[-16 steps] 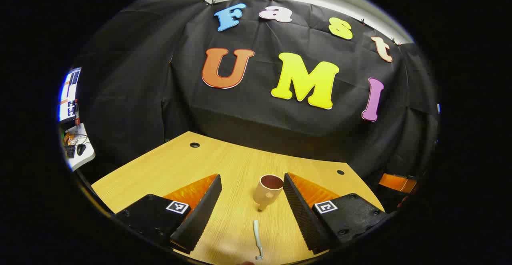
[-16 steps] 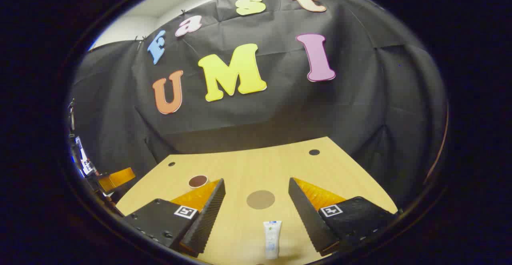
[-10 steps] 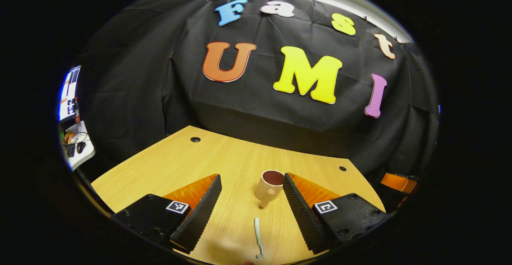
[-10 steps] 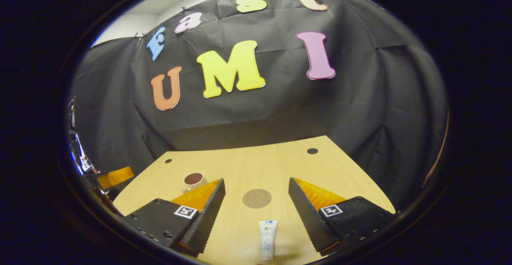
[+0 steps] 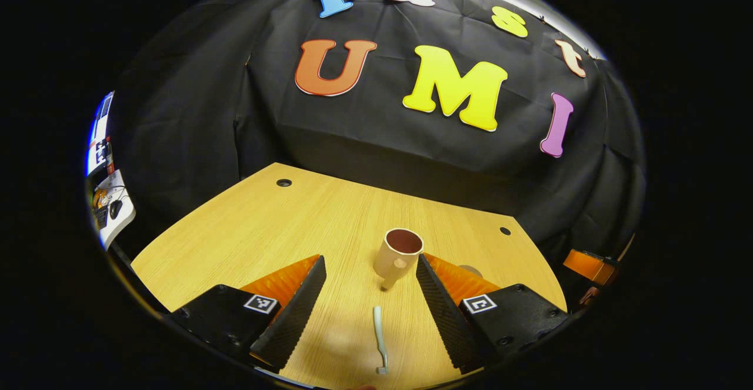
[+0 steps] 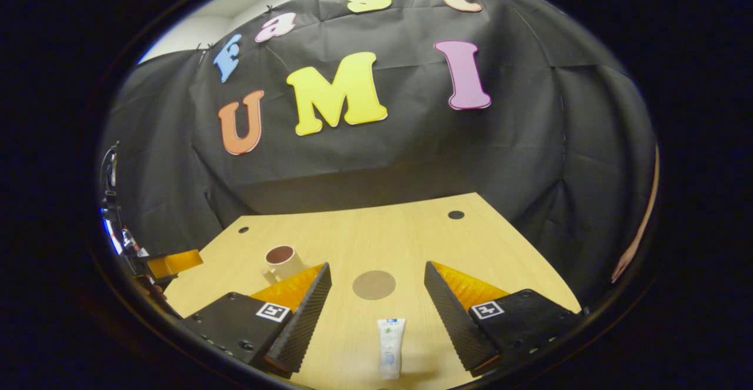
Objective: Put the toothbrush and toothpaste on the desktop into the cup, then pick up the cup and place it on the coaster on the desktop.
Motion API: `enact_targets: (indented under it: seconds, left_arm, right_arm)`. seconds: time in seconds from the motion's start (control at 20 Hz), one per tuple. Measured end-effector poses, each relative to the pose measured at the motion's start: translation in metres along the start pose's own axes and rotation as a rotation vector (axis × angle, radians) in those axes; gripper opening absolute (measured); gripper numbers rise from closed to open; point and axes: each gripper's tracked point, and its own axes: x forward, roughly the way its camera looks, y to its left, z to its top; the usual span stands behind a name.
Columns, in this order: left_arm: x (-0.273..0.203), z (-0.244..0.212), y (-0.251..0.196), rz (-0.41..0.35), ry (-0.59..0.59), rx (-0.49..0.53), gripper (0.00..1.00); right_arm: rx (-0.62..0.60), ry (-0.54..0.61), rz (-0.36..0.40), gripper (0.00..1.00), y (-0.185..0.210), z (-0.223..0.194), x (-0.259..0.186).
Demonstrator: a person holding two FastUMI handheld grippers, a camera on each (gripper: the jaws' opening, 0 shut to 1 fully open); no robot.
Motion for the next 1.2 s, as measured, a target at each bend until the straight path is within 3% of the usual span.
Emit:
enact_targets:
  seconds: [0.3, 0.35, 0.4, 0.45, 0.7, 0.75, 0.8, 1.15, 1.2]
  left_arm:
    - [0.007, -0.021, -0.004, -0.006, 0.085, 0.004, 0.98]
    - [0.01, -0.026, -0.004, -0.004, 0.109, 0.006, 0.98]
    - [0.013, -0.034, -0.004, -0.002, 0.142, 0.012, 0.98]
    - [0.016, -0.041, -0.005, -0.001, 0.173, 0.019, 0.98]
    - [0.027, -0.078, -0.011, -0.013, 0.347, 0.055, 0.99]
    - [0.031, -0.084, -0.013, -0.017, 0.378, 0.056, 0.99]
    - [0.034, -0.088, -0.015, -0.023, 0.408, 0.055, 0.99]
    - [0.055, -0.127, -0.019, -0.036, 0.595, 0.058, 1.0]
    - [0.057, -0.131, -0.018, -0.034, 0.615, 0.056, 0.98]
  right_arm:
    - [0.012, 0.022, -0.006, 0.95, -0.007, -0.007, 0.001]
    - [0.014, 0.026, -0.009, 0.92, -0.009, -0.008, 0.001]
    - [0.013, 0.03, -0.014, 0.95, -0.011, -0.009, 0.001]
    - [0.011, 0.033, -0.019, 0.92, -0.014, -0.01, 0.002]
    - [-0.001, 0.054, -0.058, 0.95, -0.029, -0.019, -0.002]
    - [-0.001, 0.059, -0.067, 0.91, -0.032, -0.019, -0.003]
    - [0.0, 0.062, -0.077, 0.96, -0.036, -0.022, -0.004]
    - [0.019, 0.094, -0.142, 0.92, -0.055, -0.033, -0.01]
    - [0.019, 0.099, -0.15, 0.95, -0.057, -0.036, -0.011]
